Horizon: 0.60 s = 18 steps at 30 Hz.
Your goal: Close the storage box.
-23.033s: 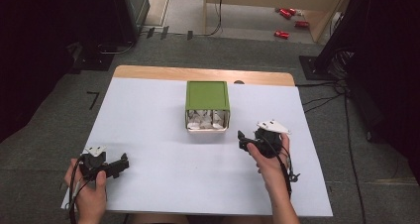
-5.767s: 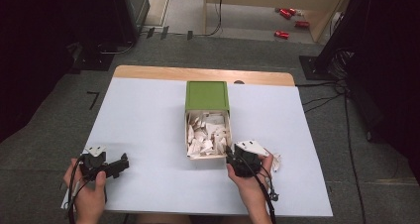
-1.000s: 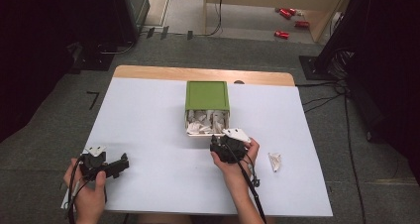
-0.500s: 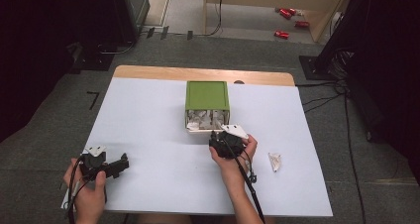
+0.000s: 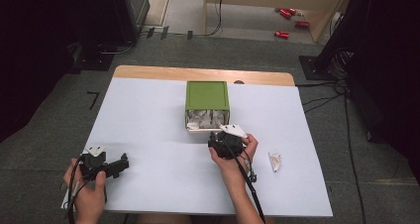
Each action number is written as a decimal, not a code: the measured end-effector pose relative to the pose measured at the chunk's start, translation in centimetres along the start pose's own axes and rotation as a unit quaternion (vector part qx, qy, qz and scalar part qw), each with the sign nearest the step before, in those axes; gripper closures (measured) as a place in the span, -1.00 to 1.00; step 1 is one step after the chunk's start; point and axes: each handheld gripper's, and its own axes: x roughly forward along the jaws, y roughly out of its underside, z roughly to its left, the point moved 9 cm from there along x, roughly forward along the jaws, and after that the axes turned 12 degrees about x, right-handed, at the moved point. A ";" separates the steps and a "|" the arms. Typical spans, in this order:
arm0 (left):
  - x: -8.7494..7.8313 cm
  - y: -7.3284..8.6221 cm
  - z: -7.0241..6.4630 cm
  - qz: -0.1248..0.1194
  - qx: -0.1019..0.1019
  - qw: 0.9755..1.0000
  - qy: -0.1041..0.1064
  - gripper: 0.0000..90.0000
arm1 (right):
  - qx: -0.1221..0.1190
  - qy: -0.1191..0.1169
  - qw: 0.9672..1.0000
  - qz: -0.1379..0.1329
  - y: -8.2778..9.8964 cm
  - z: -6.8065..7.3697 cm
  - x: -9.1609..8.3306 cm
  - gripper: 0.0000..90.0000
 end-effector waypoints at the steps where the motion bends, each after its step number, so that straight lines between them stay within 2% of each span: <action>1: 0.0 0.0 0.0 0.000 0.000 1.000 0.000 -1.00 | -0.001 -0.003 1.000 -0.001 0.0 0.0 -0.2 0.00; 5: 0.0 0.0 0.0 0.000 0.000 1.000 0.000 -1.00 | -0.004 -0.011 1.000 -0.001 -0.3 -0.2 -1.0 0.02; 8: 0.0 0.0 0.0 0.000 0.000 1.000 0.000 -1.00 | -0.006 -0.016 1.000 0.001 -0.5 -0.3 -1.7 -0.10; 16: 0.0 0.0 0.0 0.000 0.000 1.000 0.000 -1.00 | -0.012 -0.051 0.999 -0.001 -1.4 -0.7 -4.3 -0.52; 18: 0.0 0.0 0.0 0.000 0.000 1.000 0.000 -1.00 | -0.012 -0.051 0.999 0.002 -1.3 -0.8 -4.5 -0.53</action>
